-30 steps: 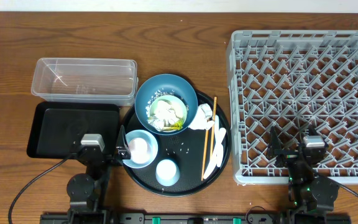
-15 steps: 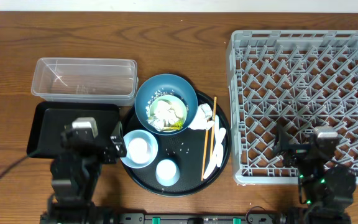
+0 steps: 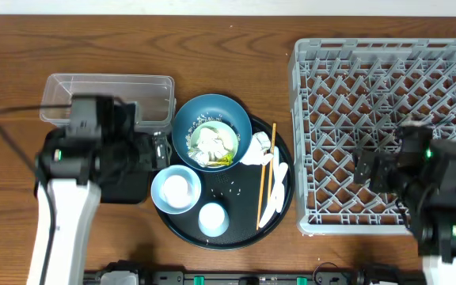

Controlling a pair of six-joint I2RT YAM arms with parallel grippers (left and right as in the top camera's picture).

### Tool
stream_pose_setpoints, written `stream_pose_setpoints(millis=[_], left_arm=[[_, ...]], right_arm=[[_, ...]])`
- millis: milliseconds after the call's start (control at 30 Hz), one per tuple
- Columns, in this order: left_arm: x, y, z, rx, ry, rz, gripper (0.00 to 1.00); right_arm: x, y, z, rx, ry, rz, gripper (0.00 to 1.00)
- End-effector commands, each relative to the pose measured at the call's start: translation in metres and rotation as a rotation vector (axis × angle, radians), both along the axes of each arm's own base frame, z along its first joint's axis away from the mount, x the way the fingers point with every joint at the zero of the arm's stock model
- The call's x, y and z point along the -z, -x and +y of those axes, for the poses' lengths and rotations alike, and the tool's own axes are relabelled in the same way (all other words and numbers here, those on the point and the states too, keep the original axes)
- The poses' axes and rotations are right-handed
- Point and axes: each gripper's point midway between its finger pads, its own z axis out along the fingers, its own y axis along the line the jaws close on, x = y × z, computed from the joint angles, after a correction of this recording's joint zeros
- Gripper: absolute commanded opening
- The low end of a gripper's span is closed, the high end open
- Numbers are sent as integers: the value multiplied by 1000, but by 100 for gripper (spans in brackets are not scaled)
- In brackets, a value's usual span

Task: Sort waste into correct bins and load items into the dishwasher rack
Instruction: 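Move left gripper into teal bowl and grasp foil and yellow wrapper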

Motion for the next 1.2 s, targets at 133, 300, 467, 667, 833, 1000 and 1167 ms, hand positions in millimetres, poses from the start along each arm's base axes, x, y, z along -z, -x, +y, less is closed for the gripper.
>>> stream_pose_setpoints(millis=[133, 300, 467, 667, 833, 1000, 1167], left_arm=[[21, -3, -3, -3, 12, 144, 98], [17, -17, -31, 48, 181, 120, 98], [12, -34, -46, 58, 222, 60, 98], [30, -49, -70, 76, 104, 44, 98], [63, -50, -88, 142, -42, 84, 98], [92, -51, -110, 200, -64, 135, 98], [114, -57, -126, 235, -70, 146, 98]], right_arm=[[13, -12, 1, -1, -18, 89, 99], [16, -13, 1, 1, -17, 99, 99], [16, -14, 1, 1, -17, 96, 99], [16, -13, 1, 1, -17, 97, 99], [16, -13, 1, 1, -17, 96, 99], [16, -14, 1, 1, -17, 96, 99], [15, -14, 1, 1, -17, 95, 99]])
